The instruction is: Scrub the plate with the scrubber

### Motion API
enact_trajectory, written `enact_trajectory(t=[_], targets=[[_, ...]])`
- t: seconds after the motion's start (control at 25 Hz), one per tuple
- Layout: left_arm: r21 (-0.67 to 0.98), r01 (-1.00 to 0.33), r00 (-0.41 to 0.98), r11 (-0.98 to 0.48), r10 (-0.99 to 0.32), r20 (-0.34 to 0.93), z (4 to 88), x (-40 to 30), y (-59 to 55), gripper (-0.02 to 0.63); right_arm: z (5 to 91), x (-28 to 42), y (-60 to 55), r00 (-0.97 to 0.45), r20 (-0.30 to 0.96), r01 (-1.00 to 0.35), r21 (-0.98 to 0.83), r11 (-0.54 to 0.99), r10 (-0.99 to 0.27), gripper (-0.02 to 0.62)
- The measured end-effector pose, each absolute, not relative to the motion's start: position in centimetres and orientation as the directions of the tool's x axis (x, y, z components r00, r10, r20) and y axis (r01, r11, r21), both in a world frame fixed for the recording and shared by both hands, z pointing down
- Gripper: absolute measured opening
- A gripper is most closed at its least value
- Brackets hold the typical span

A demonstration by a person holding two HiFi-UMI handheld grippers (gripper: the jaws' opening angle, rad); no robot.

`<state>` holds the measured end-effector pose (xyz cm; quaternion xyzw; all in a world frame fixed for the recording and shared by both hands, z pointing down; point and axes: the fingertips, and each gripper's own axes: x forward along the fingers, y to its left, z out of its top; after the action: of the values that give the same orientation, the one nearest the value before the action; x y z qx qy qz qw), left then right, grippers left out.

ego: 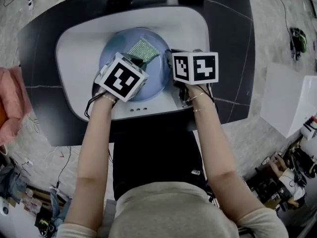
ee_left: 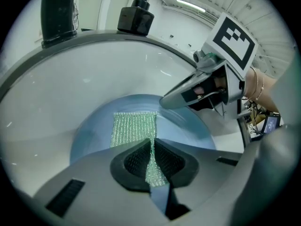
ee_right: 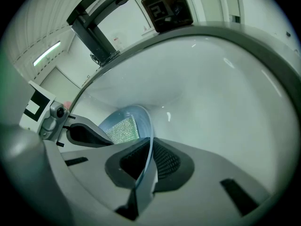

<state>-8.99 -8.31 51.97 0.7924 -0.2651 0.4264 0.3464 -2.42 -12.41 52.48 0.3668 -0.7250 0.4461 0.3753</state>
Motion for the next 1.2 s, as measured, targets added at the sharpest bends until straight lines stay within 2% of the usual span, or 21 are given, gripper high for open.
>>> enact_trajectory(t=[0.32, 0.48, 0.84, 1.2], targets=[[0.278, -0.732, 0.484, -0.622, -0.187, 0.855, 52.2, -9.0, -8.7, 0.041, 52.7, -2.3, -12.5, -0.445, 0.874, -0.875, -0.379, 0.302, -0.194, 0.015], [0.247, -0.723, 0.466, -0.645, -0.192, 0.864, 52.3, -9.1, -8.7, 0.041, 52.8, -2.6, -12.5, -0.450, 0.871, -0.876, -0.387, 0.287, -0.200, 0.042], [0.224, -0.772, 0.457, -0.595, -0.274, 0.846, 51.2, -10.3, -8.7, 0.035, 52.2, -2.8, -12.5, -0.443, 0.873, -0.878, -0.376, 0.298, -0.204, 0.083], [0.196, -0.798, 0.466, -0.570, -0.376, 0.801, 46.9, -11.8, -9.0, 0.034, 51.8, -1.5, -12.6, -0.400, 0.892, -0.887, -0.320, 0.333, -0.209, 0.086]])
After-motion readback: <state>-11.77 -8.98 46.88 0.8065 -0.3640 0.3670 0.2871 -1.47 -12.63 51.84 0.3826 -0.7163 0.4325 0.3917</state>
